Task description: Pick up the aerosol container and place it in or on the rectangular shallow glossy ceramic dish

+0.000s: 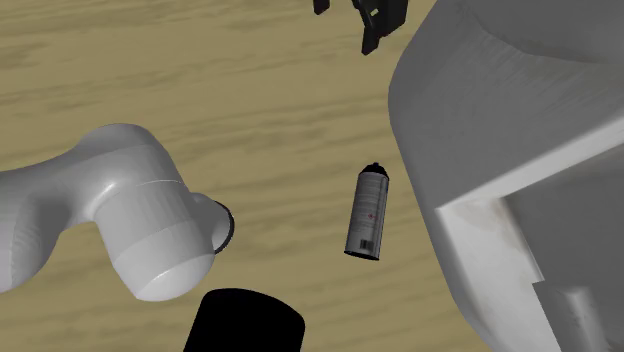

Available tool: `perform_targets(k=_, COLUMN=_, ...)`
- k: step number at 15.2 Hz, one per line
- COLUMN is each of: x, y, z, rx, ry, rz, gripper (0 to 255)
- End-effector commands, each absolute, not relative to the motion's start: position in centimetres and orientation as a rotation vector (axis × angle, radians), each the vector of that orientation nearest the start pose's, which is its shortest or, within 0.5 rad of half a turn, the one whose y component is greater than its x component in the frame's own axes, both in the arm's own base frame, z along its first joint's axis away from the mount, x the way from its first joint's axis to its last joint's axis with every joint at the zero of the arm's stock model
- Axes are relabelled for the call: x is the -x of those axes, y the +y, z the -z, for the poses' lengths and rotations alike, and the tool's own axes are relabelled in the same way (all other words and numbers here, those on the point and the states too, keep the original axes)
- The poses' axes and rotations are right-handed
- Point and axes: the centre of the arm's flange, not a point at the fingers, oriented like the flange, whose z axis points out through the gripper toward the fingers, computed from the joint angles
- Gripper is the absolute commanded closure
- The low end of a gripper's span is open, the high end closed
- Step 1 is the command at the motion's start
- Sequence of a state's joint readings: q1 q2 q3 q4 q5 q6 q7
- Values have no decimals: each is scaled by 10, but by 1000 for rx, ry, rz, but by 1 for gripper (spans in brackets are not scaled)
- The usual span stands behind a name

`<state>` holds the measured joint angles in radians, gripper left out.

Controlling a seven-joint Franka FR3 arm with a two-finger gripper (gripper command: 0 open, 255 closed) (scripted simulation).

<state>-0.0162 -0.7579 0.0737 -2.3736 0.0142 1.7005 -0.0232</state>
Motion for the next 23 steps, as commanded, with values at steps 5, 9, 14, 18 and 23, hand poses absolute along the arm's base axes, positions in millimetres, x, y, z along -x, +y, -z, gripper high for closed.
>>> perform_targets(k=5, x=-315, y=-5, z=-544, rx=3168, ry=-225, rz=115, gripper=0)
perform_targets(k=9, x=-305, y=-38, z=-504, rx=3157, ry=-352, rz=98, gripper=0)
perform_targets(k=14, x=-296, y=-79, z=-454, rx=3137, ry=-509, rz=75, gripper=0)
perform_targets(k=18, x=-291, y=-114, z=-414, rx=3114, ry=-635, rz=57, gripper=0)
perform_targets(k=23, x=-288, y=-157, z=-365, rx=3079, ry=-790, rz=35, gripper=0)
